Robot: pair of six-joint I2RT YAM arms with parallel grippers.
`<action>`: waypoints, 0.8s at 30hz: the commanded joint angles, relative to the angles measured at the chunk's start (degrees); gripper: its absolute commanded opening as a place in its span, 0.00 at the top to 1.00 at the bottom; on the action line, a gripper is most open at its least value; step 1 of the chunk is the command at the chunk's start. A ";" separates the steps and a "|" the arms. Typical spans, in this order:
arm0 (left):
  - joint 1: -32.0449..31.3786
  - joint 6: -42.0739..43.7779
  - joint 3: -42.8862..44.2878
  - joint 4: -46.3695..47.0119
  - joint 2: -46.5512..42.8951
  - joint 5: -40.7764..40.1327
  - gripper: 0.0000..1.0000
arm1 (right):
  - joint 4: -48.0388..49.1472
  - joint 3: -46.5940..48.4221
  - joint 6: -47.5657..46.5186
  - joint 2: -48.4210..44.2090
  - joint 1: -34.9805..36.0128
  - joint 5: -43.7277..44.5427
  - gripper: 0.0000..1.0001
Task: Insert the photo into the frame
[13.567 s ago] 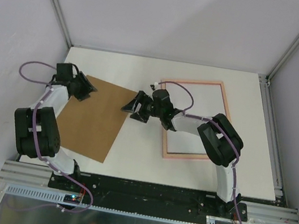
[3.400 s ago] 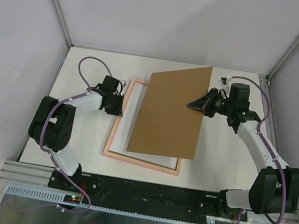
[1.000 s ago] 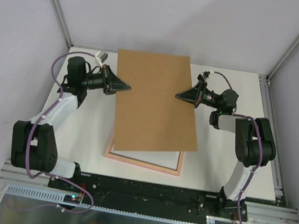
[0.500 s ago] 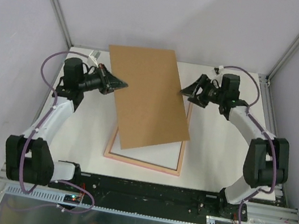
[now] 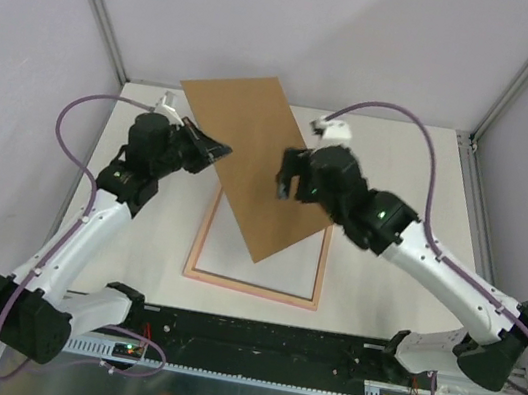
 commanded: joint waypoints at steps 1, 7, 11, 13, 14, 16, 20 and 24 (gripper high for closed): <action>-7.30 -7.90 5.68 -2.40 -1.10 -17.96 1.00 | -6.29 5.76 -5.30 0.93 15.65 26.44 0.17; -13.41 -13.59 10.26 -7.07 0.46 -30.25 1.00 | -12.15 12.85 -9.92 8.87 31.03 41.09 0.14; -15.34 -15.24 13.78 -9.52 1.88 -32.48 1.00 | -14.42 15.16 -11.03 13.11 35.16 43.82 0.13; -16.00 -15.67 15.28 -10.45 2.53 -32.89 1.00 | -15.23 15.82 -11.66 15.10 35.70 44.70 0.13; -16.36 -15.73 15.93 -10.95 2.70 -33.20 1.00 | -15.45 16.12 -12.10 16.09 35.80 45.22 0.13; -17.09 -15.75 17.00 -11.77 2.96 -33.75 1.00 | -15.38 16.85 -13.68 17.69 35.68 46.13 0.14; -17.72 -15.73 17.93 -13.17 2.63 -34.25 1.00 | -15.80 19.41 -17.38 21.09 34.97 49.43 0.15; -17.88 -15.78 17.68 -13.66 1.85 -34.60 1.00 | -16.60 21.17 -19.83 23.43 33.37 50.01 0.16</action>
